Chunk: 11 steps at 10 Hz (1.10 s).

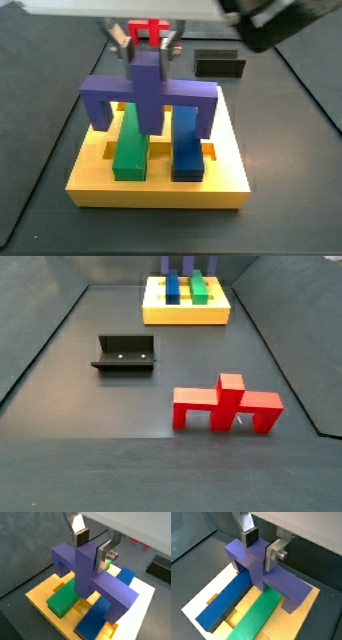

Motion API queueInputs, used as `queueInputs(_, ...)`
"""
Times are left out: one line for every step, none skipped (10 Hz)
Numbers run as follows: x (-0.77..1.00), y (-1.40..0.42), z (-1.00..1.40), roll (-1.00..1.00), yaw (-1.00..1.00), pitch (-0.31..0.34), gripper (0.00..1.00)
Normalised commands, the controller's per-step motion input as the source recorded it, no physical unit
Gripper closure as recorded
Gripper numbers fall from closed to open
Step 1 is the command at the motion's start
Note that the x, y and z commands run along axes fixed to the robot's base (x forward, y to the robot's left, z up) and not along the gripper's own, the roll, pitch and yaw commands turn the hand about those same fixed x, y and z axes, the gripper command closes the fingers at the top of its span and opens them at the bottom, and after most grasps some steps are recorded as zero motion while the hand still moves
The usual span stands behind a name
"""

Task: Pick up the purple object. Move up. Move to above the board. Insert the purple object.
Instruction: Insert the purple object.

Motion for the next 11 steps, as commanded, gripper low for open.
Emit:
queueInputs(0.0, 0.0, -0.13, 0.03, 0.02, 0.0, 1.0)
queueInputs(0.0, -0.2, 0.0, 0.11, 0.21, -0.001, 1.0)
queueInputs(0.04, -0.23, -0.03, 0.18, 0.28, 0.0, 1.0)
queueInputs(0.06, -0.22, 0.0, 0.2, 0.31, 0.0, 1.0)
queueInputs(0.19, -0.17, 0.0, 0.19, 0.29, 0.0, 1.0)
queueInputs(0.35, -0.05, -0.14, 0.21, 0.24, 0.0, 1.0)
queueInputs(0.24, 0.0, -0.17, 0.19, 0.13, 0.037, 1.0)
queueInputs(0.06, 0.01, -0.24, 0.21, 0.04, 0.05, 1.0)
queueInputs(0.0, 0.0, -0.28, 0.26, 0.06, 0.027, 1.0)
queueInputs(0.0, -0.09, -0.22, 0.22, 0.02, 0.0, 1.0)
queueInputs(0.0, -0.11, -0.21, 0.2, 0.03, 0.0, 1.0)
